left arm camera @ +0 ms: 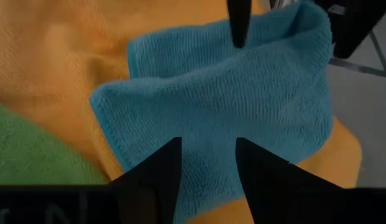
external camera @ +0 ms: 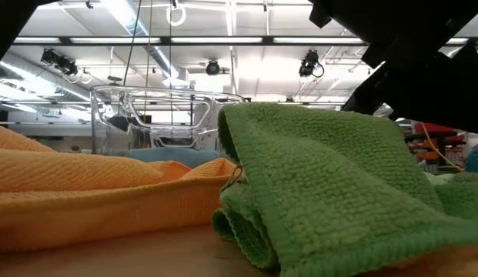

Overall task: Fold microfiber towels
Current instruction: Fold the blue towel

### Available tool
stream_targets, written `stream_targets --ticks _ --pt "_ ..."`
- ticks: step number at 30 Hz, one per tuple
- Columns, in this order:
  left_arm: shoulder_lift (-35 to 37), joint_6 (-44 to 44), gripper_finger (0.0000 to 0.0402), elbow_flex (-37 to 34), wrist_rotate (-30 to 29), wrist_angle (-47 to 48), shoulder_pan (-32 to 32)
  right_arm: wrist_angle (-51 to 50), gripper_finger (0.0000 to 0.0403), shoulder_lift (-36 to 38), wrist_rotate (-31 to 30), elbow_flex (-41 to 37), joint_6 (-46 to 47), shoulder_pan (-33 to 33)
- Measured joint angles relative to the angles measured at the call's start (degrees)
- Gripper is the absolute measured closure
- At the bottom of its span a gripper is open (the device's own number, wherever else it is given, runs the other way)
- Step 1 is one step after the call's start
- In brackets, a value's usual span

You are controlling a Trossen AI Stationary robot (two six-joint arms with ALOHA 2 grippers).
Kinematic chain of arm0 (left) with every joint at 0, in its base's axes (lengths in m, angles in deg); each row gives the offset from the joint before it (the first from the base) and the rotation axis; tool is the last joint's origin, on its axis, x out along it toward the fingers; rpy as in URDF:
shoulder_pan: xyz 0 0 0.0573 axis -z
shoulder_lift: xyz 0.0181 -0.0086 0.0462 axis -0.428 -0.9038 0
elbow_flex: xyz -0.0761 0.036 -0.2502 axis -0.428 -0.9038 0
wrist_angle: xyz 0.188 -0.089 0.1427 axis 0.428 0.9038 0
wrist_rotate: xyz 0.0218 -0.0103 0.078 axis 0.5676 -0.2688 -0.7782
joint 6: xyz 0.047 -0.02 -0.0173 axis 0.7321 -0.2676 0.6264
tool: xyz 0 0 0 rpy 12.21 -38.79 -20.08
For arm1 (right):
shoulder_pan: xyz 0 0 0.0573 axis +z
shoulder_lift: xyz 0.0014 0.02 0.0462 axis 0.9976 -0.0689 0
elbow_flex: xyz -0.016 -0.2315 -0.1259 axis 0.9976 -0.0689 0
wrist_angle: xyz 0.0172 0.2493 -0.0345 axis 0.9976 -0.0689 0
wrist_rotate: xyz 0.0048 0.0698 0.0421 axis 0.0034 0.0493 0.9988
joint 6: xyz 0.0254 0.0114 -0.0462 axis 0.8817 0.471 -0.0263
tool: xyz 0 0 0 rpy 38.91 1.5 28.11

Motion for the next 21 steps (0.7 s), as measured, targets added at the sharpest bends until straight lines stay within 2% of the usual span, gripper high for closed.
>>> stream_targets --ticks 8,13,16,21 --pt "0.0 -0.42 0.0253 0.0 0.02 -0.09 0.0 0.16 0.0206 -0.02 0.69 -2.36 4.04 -0.52" --pt "0.0 -1.52 0.0258 0.0 0.02 -0.09 0.04 6.0 0.0207 -0.38 0.97 -3.63 3.72 -0.52" --pt "0.0 -1.52 0.0256 0.0 0.02 -0.09 0.05 6.31 0.0207 -2.28 1.14 -3.67 4.95 -0.39" --pt "0.0 -1.54 0.0258 0.0 0.04 -0.07 0.05 13.45 0.0207 -5.3 1.35 -3.69 6.86 0.43"
